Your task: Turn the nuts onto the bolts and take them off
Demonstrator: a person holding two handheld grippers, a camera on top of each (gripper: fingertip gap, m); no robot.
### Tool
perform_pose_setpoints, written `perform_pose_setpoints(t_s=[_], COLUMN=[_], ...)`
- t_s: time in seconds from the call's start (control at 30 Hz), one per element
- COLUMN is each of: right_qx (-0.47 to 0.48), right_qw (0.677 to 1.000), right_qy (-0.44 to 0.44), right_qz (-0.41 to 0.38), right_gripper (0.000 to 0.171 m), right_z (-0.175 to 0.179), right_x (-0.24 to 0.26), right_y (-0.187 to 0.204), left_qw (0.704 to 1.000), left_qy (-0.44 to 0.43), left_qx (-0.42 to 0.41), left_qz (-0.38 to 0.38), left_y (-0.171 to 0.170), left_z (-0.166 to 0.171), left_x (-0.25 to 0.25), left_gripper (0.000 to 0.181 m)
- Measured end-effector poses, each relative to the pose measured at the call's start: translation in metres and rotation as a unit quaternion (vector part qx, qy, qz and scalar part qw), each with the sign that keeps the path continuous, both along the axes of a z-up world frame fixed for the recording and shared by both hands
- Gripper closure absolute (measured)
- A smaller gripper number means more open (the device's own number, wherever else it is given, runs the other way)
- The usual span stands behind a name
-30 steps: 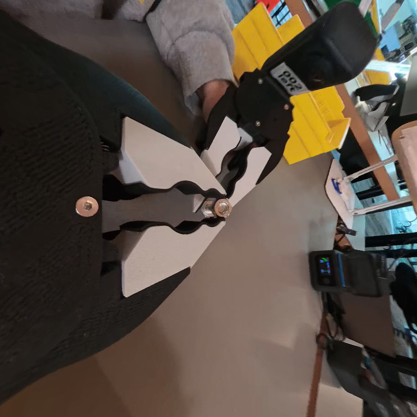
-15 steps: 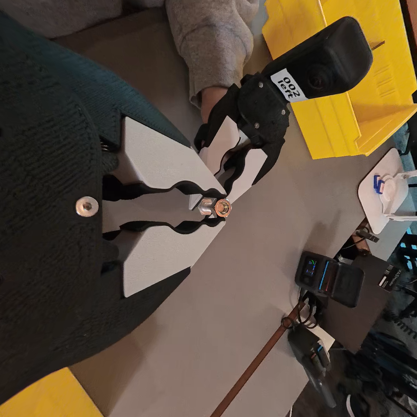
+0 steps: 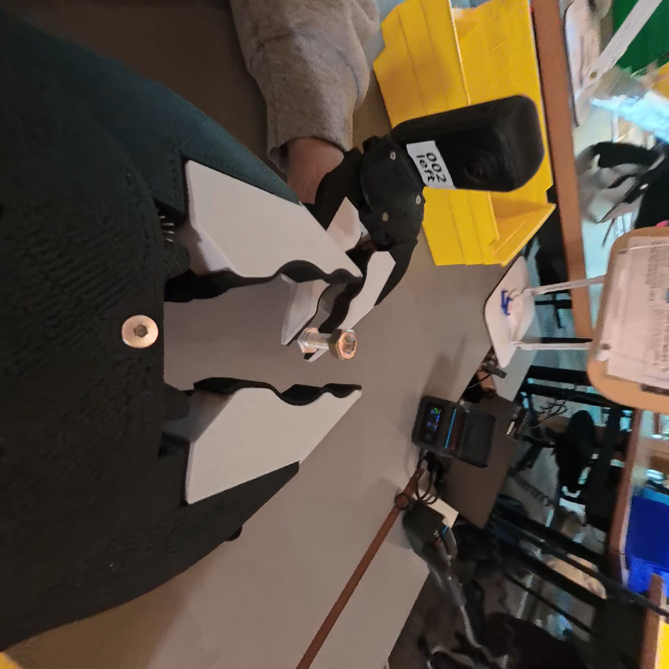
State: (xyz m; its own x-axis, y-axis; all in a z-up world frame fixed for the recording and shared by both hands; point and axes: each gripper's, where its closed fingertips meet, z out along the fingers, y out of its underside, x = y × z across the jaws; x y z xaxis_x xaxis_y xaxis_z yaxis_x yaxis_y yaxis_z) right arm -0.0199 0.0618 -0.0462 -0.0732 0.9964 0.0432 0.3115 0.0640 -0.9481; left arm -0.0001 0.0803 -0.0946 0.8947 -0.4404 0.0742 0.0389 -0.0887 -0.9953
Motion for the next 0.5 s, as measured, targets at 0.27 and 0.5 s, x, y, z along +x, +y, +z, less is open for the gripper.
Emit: perform_pose_setpoints(t_s=[0.27, 0.5], right_qx=[-0.033, -0.057], right_qw=[0.997, 0.994], right_qy=[0.051, 0.056], right_qz=[0.043, 0.069], right_gripper=[0.085, 0.082], right_z=[-0.007, -0.014], right_x=[-0.008, -0.011], right_y=[-0.017, -0.025], left_qw=[1.000, 1.000], left_qy=[0.009, 0.002], left_qx=[-0.002, -0.003], left_qz=[-0.010, -0.009], left_y=[-0.001, -0.001], left_z=[-0.002, -0.001], left_x=[0.004, 0.003], left_gripper=[0.166, 0.166])
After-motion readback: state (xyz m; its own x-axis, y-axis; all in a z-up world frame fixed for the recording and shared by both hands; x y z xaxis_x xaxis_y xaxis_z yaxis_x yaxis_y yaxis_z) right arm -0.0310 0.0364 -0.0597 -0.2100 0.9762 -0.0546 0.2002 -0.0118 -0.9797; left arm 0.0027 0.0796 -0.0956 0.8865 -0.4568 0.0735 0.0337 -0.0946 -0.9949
